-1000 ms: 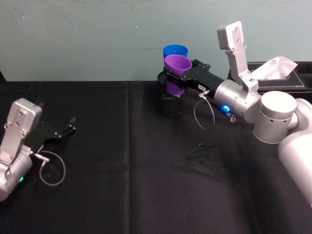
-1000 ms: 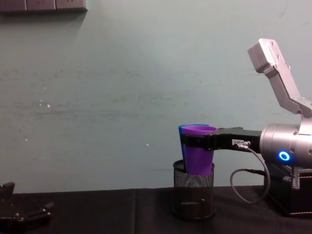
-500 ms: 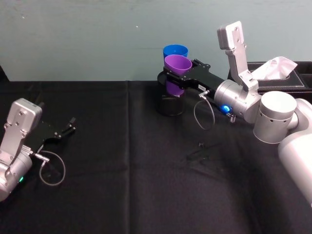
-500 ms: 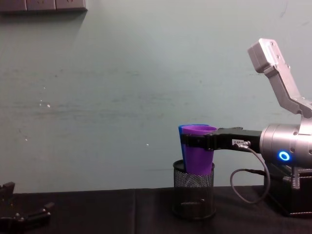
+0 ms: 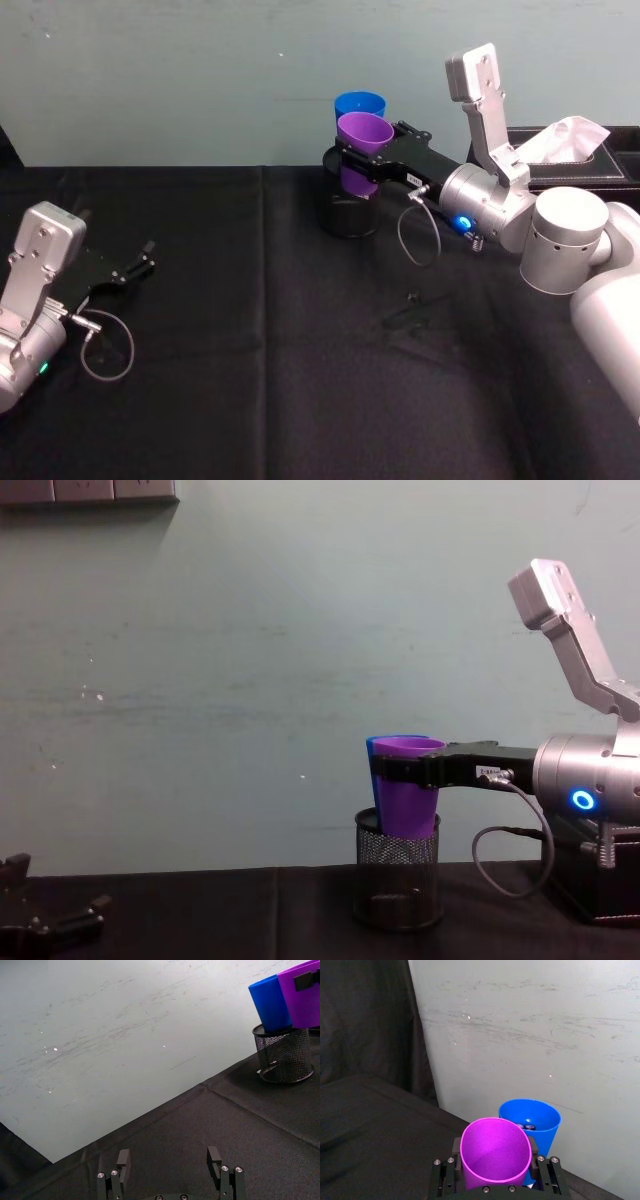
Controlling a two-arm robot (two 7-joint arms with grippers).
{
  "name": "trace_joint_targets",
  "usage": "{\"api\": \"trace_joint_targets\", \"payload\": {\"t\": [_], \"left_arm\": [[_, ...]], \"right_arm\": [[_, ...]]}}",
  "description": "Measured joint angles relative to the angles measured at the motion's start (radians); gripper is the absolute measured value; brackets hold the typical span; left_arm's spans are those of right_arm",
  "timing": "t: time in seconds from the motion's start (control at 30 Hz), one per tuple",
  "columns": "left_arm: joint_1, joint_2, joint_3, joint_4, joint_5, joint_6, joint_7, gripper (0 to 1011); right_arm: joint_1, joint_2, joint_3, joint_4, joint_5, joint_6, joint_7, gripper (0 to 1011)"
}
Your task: Pick up one cup with a gripper and tap it against the other cup.
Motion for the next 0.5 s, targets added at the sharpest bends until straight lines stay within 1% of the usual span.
{"api": "trace_joint_targets", "payload": {"t": [0.5], "left_arm": [[0.0, 0.0, 0.0, 0.0, 0.0, 0.0, 0.0, 1000]], "right_arm": [[0.0, 0.0, 0.0, 0.0, 0.0, 0.0, 0.0, 732]]}}
